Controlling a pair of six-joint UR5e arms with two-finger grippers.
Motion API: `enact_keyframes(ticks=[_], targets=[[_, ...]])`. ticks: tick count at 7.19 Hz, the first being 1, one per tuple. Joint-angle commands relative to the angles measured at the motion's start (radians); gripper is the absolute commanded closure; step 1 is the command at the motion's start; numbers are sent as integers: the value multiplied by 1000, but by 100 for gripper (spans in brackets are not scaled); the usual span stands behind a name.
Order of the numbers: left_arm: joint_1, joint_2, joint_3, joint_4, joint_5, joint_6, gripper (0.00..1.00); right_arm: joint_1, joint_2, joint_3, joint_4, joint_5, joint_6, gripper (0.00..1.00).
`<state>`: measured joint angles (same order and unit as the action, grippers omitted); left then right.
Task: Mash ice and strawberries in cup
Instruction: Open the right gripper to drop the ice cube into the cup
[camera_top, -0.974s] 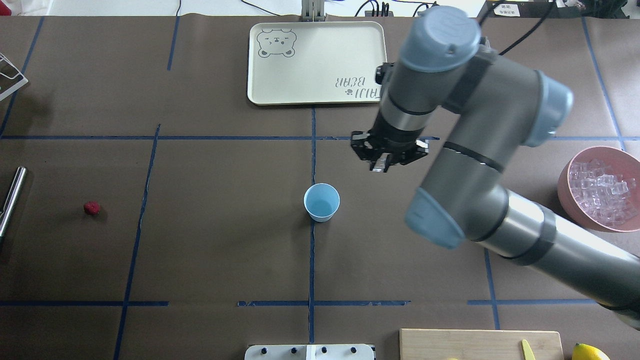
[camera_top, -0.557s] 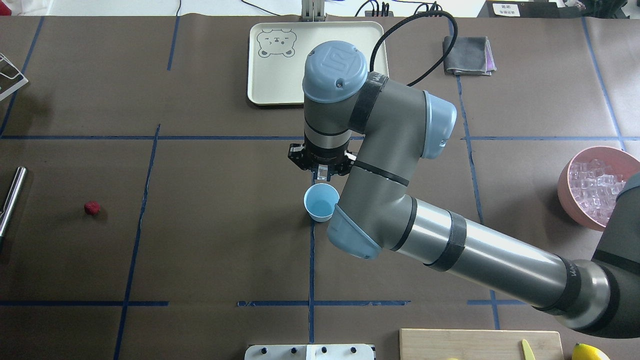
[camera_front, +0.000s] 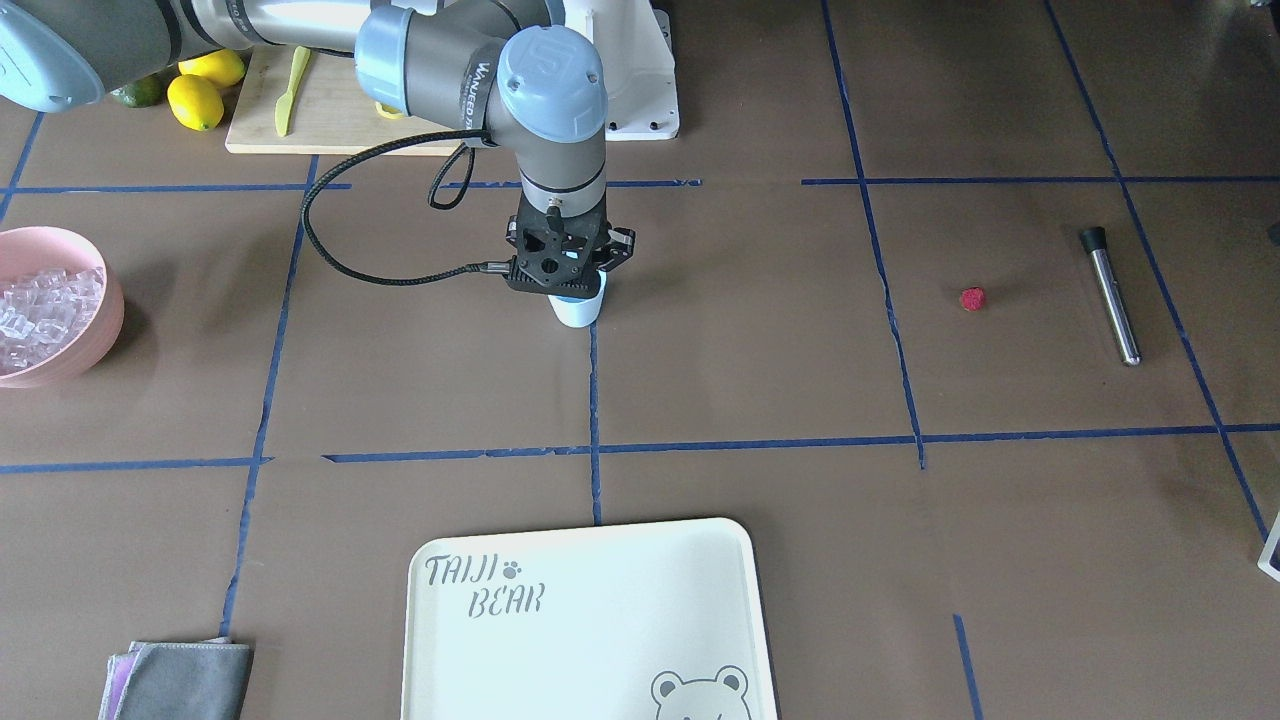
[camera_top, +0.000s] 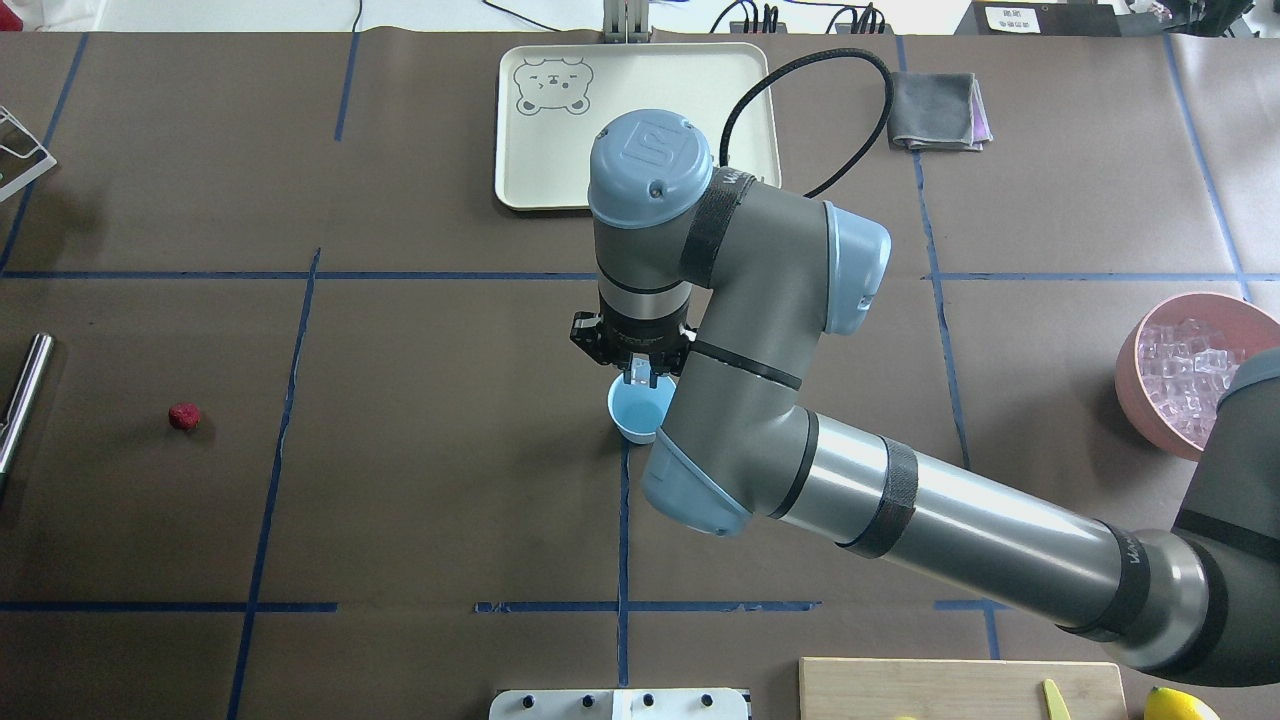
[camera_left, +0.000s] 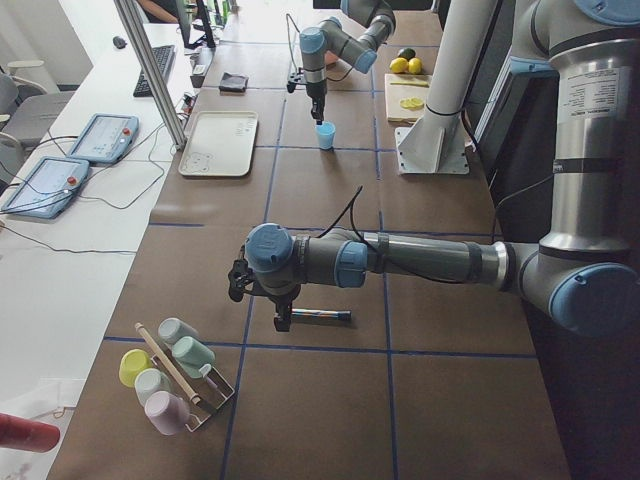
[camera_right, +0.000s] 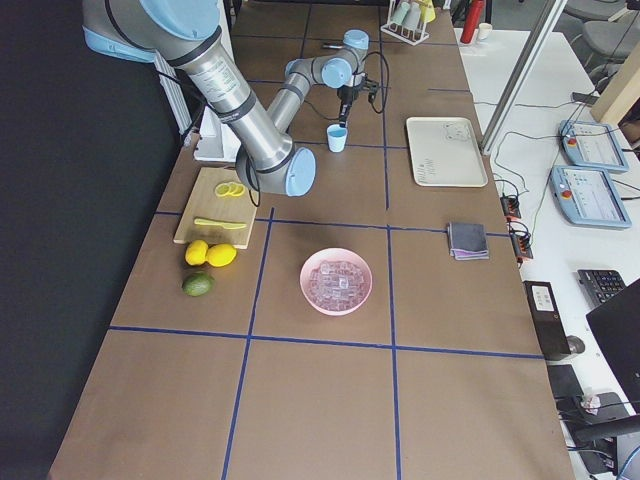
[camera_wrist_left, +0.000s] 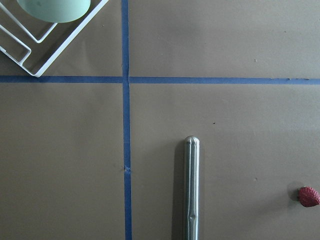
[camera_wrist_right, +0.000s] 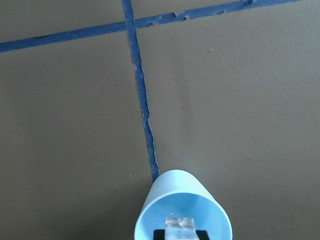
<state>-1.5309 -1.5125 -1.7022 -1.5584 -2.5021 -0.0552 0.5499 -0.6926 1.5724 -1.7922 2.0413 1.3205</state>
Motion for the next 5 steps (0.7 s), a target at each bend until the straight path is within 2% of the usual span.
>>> enact_keyframes(ticks=[1,2,3,4,5], targets=[[0,0,-4,0,0,0,0,-1,-4,6,-15,34,2,93],[0,-2,-4,0,0,0,0,-1,-5,5,-15,33,2,86],[0,-2,-5,0,-1,0,0,-1,-5,1,-13,33,-1,48],[0,-2,-5,0,-1,0,0,-1,-7,4,-13,27,-1,16],[0,-3,-5,1,-1,0,0,-1,-5,6,-13,23,-1,3]])
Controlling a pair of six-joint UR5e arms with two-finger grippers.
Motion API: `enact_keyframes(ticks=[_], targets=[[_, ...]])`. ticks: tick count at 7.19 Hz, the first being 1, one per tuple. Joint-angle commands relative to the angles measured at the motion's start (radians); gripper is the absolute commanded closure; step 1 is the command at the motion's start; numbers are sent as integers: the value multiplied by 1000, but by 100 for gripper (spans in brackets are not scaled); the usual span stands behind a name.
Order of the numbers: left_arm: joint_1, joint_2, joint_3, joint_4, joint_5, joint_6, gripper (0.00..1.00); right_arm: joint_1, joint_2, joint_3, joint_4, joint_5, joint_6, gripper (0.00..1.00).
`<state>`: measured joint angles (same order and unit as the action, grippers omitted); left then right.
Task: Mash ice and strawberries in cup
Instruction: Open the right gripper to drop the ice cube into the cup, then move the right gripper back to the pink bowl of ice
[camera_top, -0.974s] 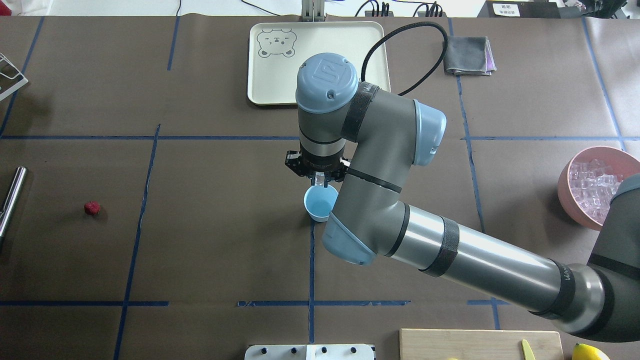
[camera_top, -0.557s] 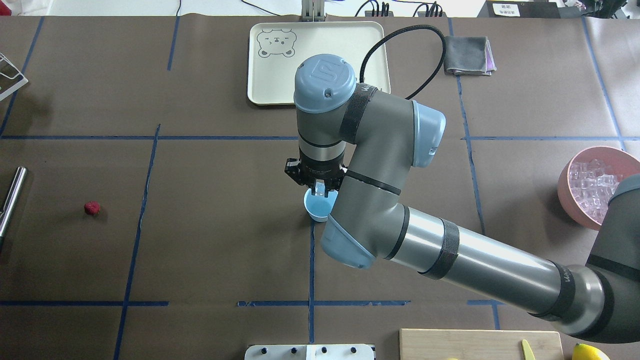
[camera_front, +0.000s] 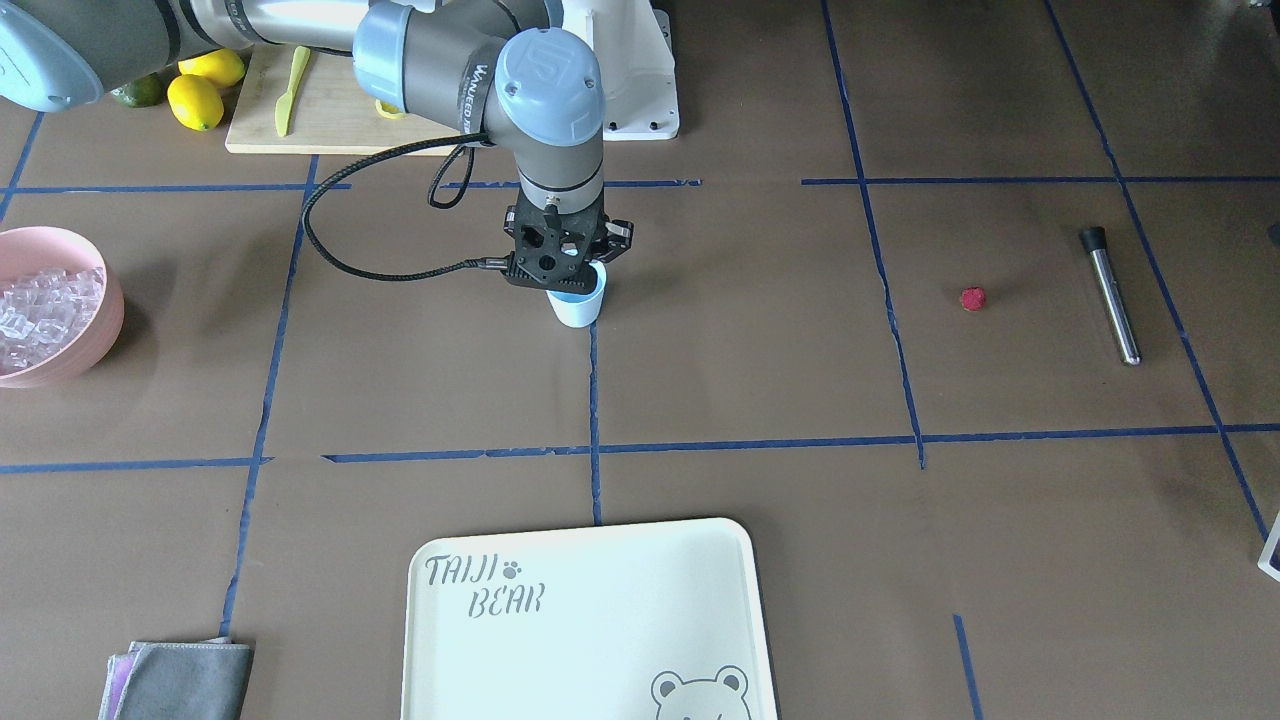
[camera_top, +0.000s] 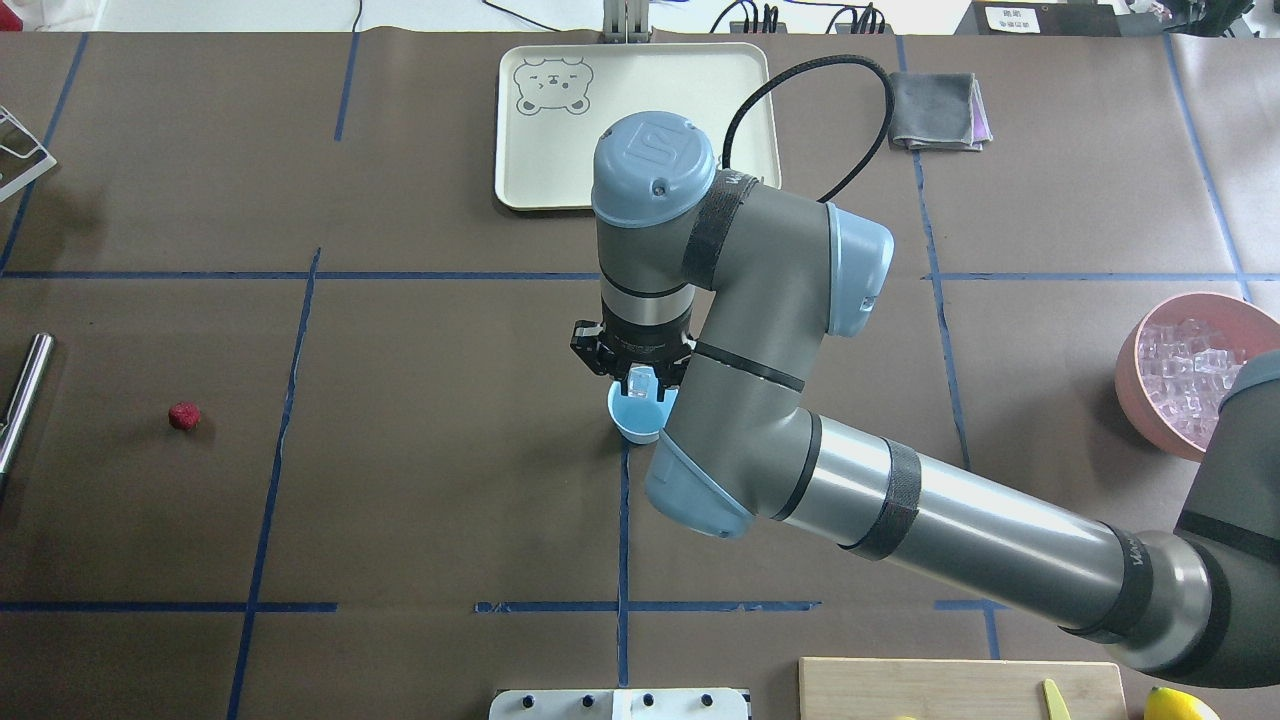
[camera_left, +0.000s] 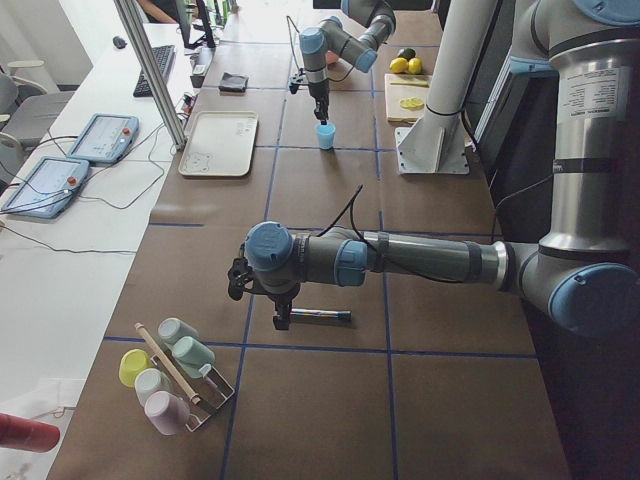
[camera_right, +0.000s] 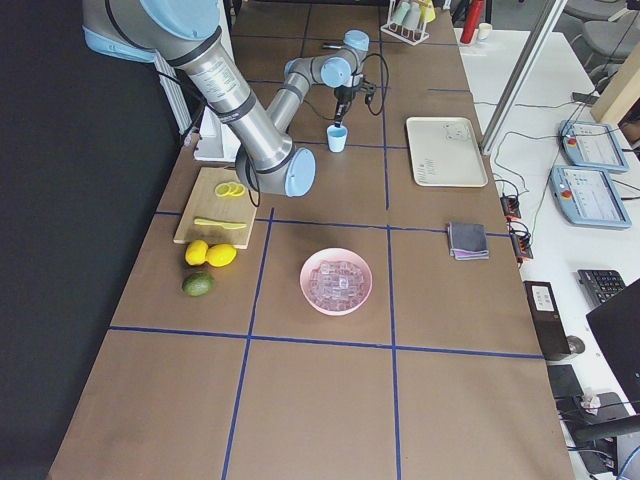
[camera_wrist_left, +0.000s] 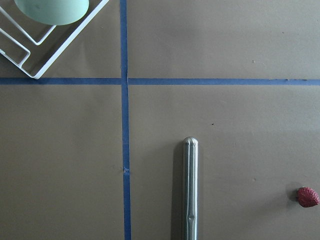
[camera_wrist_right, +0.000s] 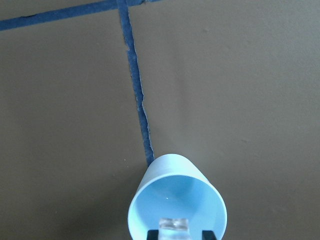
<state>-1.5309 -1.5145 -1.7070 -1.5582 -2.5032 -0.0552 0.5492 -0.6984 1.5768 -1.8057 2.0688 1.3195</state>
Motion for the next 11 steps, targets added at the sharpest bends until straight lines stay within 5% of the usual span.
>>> enact_keyframes(ticks=[1,6,11], targets=[[0,-7,1,3,1,0,0,2,2,2,2,-4,0,2],[0,-10,1,3,0,0,0,32,-65,93,0,5,0,2],[2,-36,-2,-2,1,0,0,312,-467,562,11,10,-202,1]])
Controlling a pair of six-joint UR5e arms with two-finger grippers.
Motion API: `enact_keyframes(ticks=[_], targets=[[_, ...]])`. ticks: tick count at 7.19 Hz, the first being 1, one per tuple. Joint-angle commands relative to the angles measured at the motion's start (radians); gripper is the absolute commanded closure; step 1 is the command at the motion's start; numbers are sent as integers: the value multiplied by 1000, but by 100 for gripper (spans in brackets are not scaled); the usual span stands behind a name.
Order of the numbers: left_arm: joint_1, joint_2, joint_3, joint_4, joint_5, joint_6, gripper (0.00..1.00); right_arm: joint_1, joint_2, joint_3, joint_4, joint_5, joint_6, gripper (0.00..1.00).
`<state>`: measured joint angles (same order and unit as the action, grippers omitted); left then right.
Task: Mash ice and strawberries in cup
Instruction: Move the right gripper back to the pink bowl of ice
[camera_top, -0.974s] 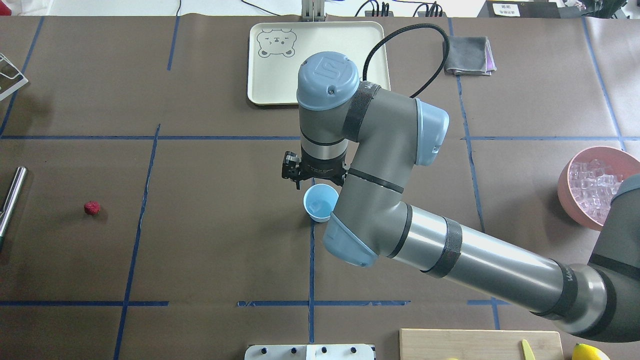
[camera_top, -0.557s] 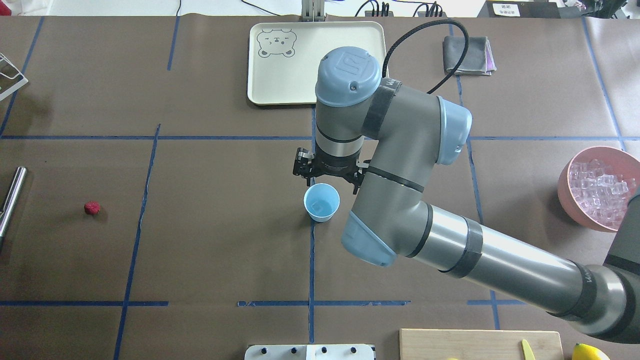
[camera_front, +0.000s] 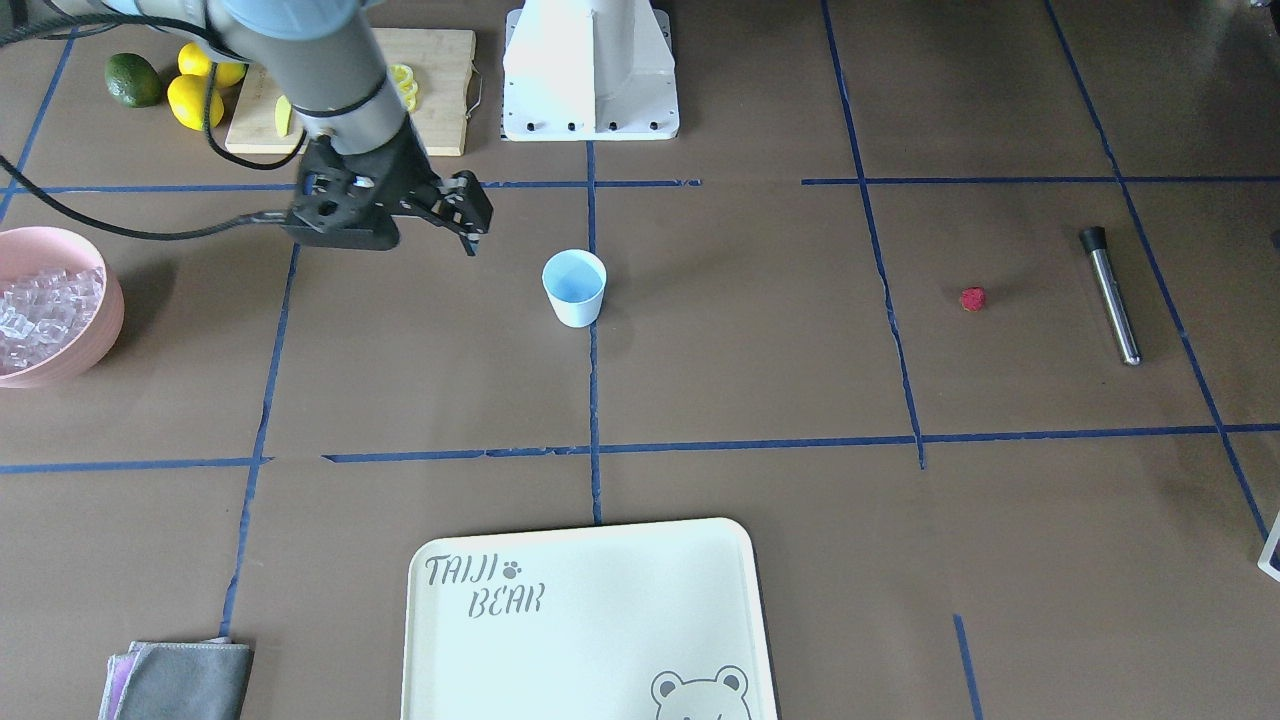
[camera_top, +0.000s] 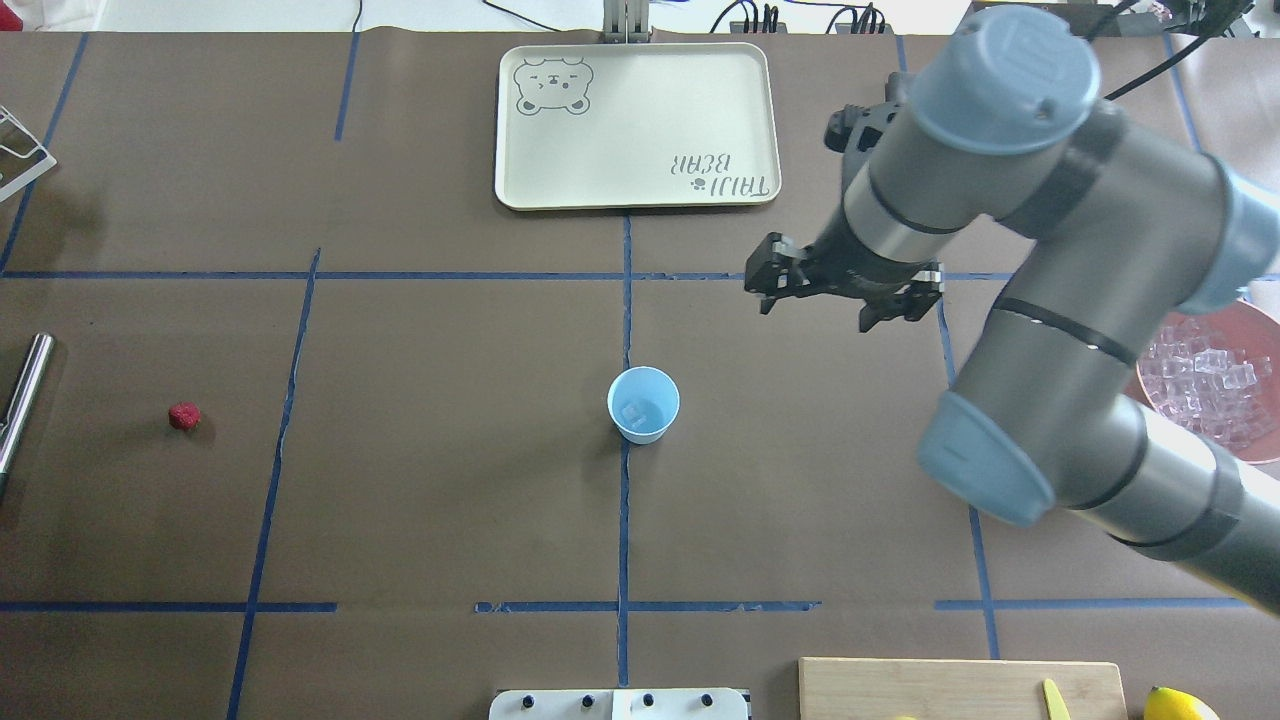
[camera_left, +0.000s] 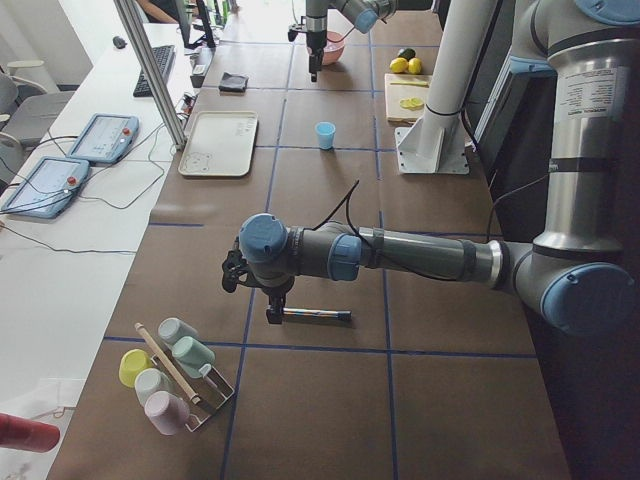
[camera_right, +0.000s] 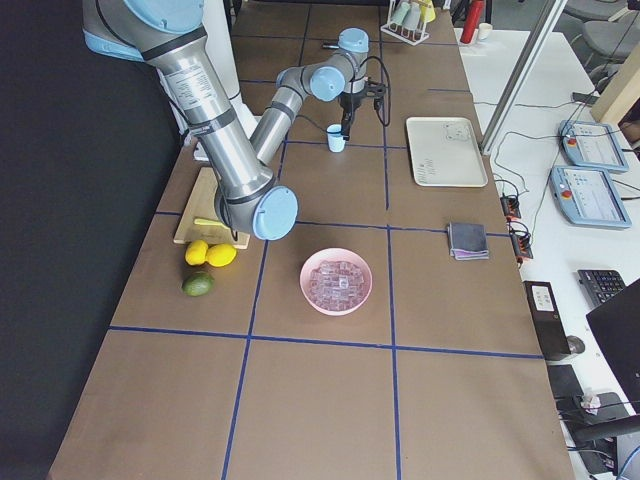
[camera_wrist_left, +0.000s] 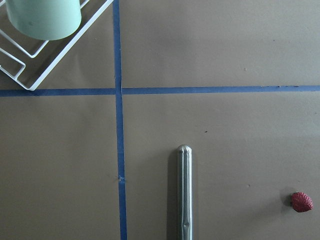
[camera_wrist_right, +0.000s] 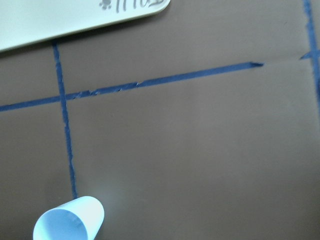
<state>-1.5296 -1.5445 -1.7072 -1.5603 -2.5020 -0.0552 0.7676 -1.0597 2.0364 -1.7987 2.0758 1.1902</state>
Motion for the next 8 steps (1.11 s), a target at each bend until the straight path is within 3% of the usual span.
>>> enact_keyframes(ticks=[1,2,3,6,7,8], targets=[[0,-9,-2,0,0,0,0,177,-217,144,2,29,-227,1],[0,-15,-2,3,0,0,0,288,-314,145,2,114,-414,1],[0,-16,-2,3,0,0,0,374,-415,139,4,145,-577,1],[2,-16,-2,3,0,0,0,463,-529,56,2,145,-912,1],[2,-16,-2,3,0,0,0,463,-539,9,51,144,-932,1],[2,-16,-3,3,-1,-2,0,461,-587,-62,178,142,-933,1]])
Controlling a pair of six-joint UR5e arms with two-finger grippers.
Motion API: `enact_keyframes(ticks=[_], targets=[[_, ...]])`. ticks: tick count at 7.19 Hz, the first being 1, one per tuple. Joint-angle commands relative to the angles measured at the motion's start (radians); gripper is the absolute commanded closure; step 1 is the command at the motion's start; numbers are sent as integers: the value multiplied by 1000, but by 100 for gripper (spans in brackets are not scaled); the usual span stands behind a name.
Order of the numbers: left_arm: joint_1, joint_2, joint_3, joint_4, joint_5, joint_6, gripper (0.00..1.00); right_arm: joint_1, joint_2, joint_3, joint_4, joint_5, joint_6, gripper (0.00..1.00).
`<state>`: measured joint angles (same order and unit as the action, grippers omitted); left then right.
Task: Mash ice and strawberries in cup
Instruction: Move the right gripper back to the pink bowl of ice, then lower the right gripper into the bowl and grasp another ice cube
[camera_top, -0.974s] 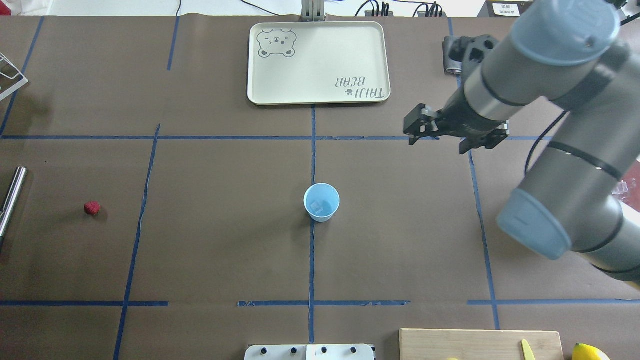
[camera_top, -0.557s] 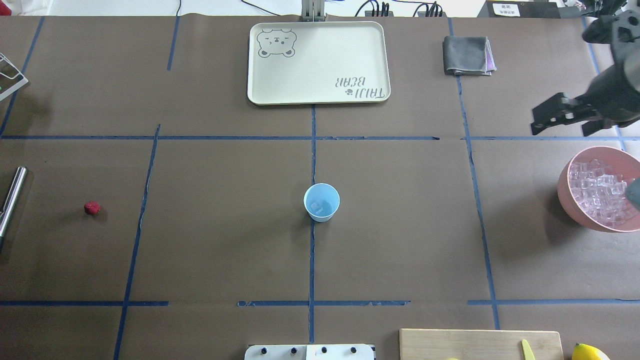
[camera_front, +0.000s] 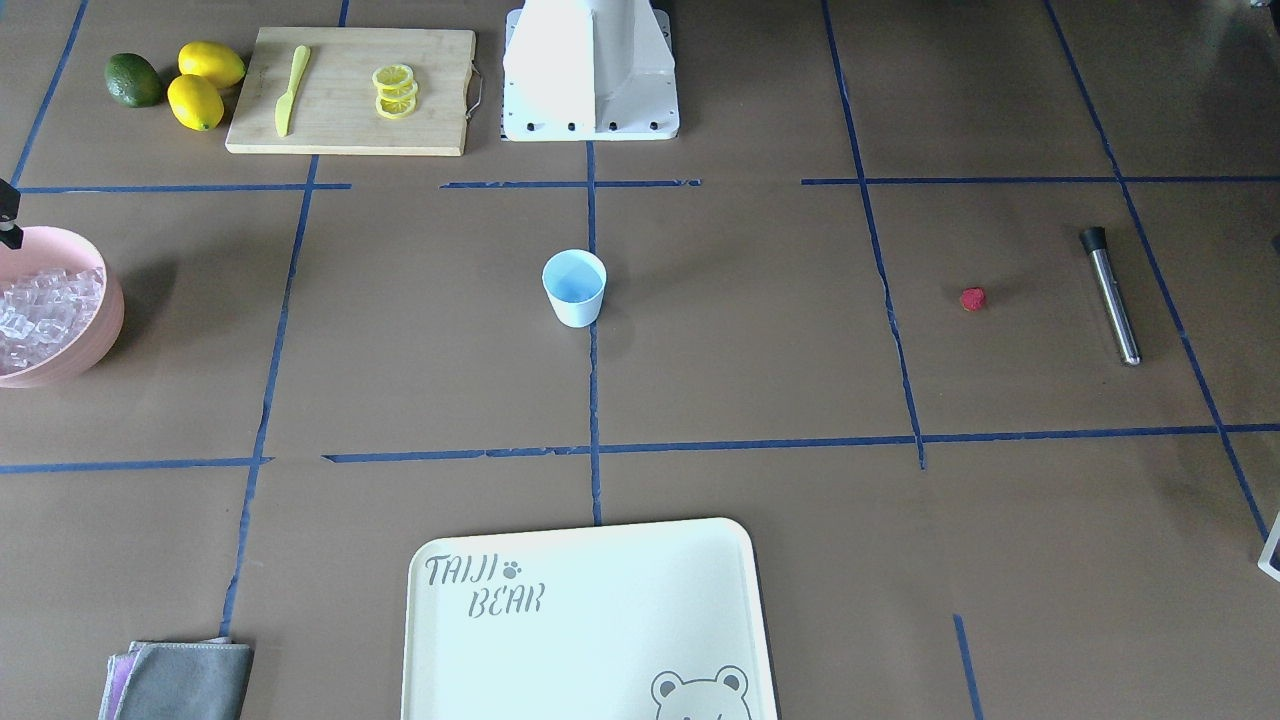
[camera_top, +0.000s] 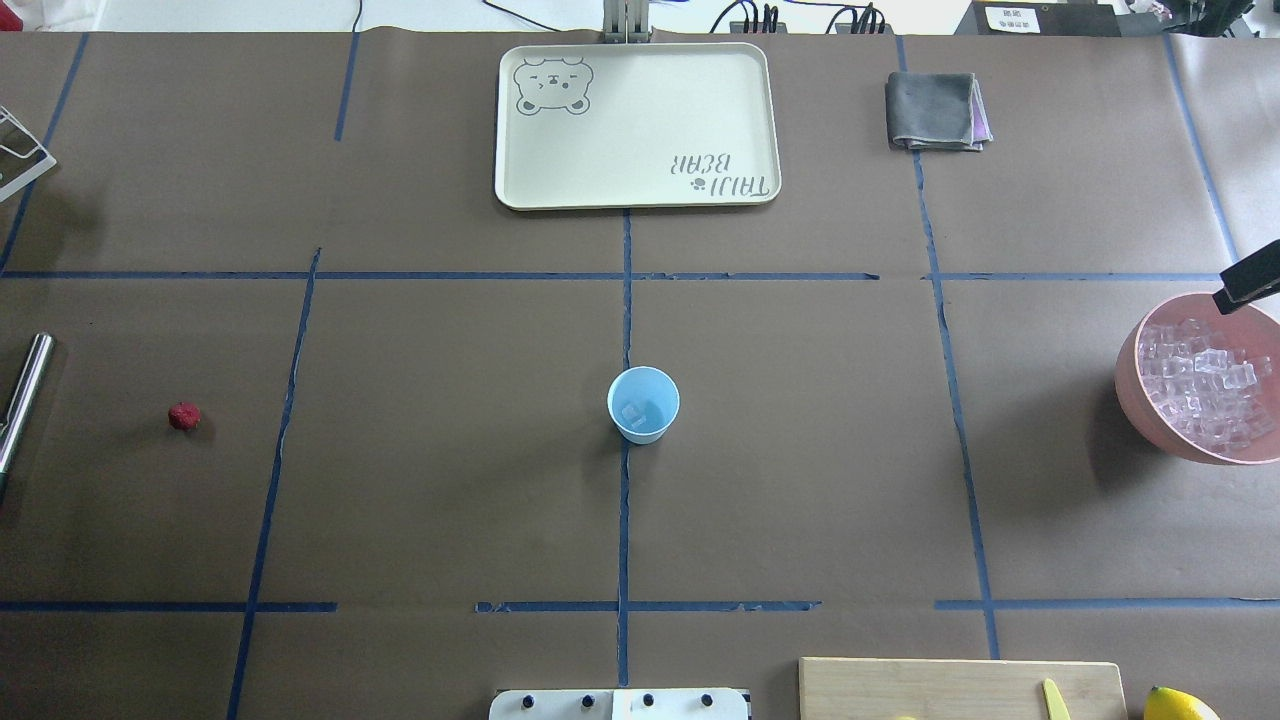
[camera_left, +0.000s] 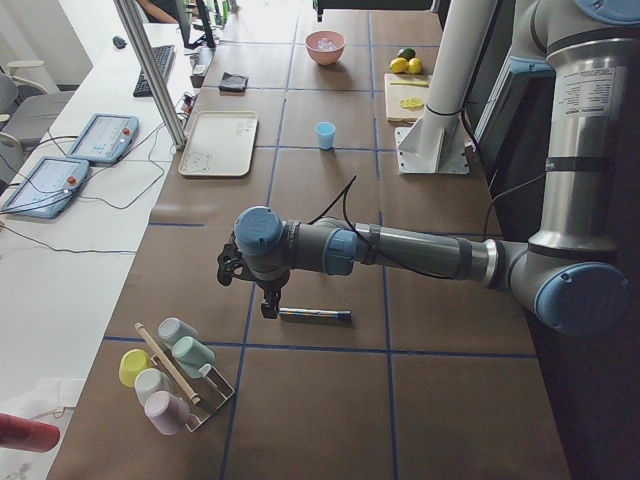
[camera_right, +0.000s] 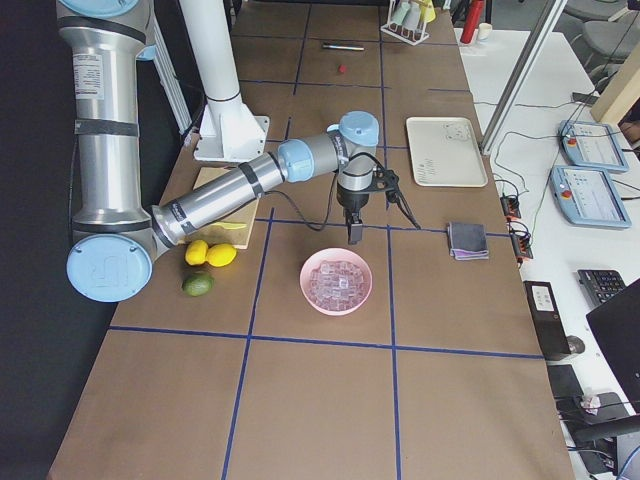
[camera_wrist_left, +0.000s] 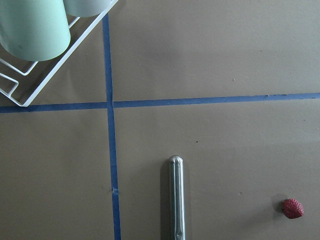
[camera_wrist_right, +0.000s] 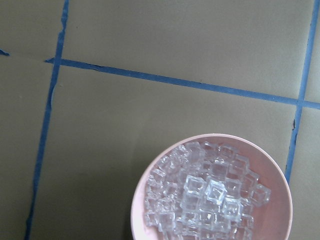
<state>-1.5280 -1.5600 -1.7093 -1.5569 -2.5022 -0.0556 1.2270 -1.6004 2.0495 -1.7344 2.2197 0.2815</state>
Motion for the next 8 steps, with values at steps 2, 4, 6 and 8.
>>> enact_keyframes(ticks=[2,4,6,8], targets=[[0,-2,-1,0,-1,-1,0,0,-88,-219,332,-6,-28,2],[0,-2,-1,0,-3,0,0,-39,-70,-293,340,-5,-28,11],[0,-5,0,0,-1,0,0,-46,-73,-287,332,5,-21,14],[0,-5,0,0,-3,-1,0,-53,-85,-285,326,8,-22,16]])
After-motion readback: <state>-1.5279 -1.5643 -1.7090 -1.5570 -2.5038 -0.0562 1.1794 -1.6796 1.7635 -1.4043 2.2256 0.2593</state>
